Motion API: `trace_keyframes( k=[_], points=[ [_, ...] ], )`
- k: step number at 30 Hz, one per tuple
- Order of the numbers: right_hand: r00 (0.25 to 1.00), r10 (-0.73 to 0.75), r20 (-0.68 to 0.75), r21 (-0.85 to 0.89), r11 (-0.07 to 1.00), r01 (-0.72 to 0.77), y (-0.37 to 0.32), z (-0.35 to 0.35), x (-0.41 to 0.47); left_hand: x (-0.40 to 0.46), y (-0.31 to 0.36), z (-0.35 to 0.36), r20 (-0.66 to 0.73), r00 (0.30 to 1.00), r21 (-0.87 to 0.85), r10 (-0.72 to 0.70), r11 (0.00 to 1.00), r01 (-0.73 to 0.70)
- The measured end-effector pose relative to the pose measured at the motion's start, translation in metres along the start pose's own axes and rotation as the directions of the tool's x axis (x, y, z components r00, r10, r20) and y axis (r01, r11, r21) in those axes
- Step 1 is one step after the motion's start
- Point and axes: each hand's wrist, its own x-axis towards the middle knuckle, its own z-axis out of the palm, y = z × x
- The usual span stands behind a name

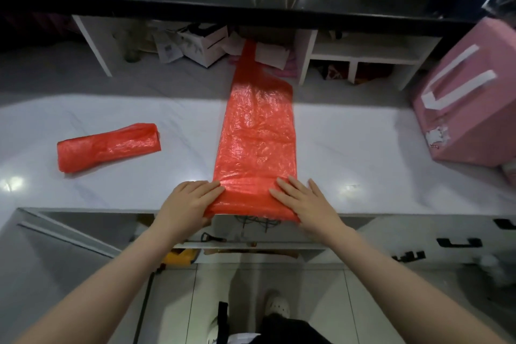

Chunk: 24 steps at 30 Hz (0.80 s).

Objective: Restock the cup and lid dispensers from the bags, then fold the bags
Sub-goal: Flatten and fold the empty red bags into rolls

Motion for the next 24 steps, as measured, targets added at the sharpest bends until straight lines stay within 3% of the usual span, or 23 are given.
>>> trace_keyframes(
  k=[3,5,7,12,15,24],
  points=[
    [0.998,-0.002,-0.063,0.164,0.986,0.012,0.000,-0.003,-0.002,0.002,-0.003,-0.004,-0.014,0.999,-0.087,-0.037,0.996,0.036],
    [0.964,0.101,-0.245,0.397,0.918,0.005,-0.001,-0.003,-0.003,0.005,-0.004,-0.004,-0.011,0.992,-0.200,-0.124,0.973,0.119],
    [0.894,0.252,-0.371,0.511,0.859,-0.030,0.002,-0.002,-0.004,0.008,-0.005,-0.001,0.009,0.977,-0.329,-0.212,0.922,0.203],
    [0.832,0.480,-0.280,0.639,0.740,-0.212,0.004,-0.007,0.006,0.015,-0.001,0.006,0.073,0.883,-0.589,-0.463,0.695,0.413],
    [0.798,0.537,-0.274,0.672,0.700,-0.241,0.004,-0.006,0.011,0.021,0.002,0.011,0.090,0.826,-0.650,-0.556,0.596,0.472],
    [0.757,0.586,-0.289,0.718,0.656,-0.234,0.006,0.003,0.011,0.027,0.004,0.028,0.083,0.783,-0.606,-0.617,0.592,0.531]
  ],
)
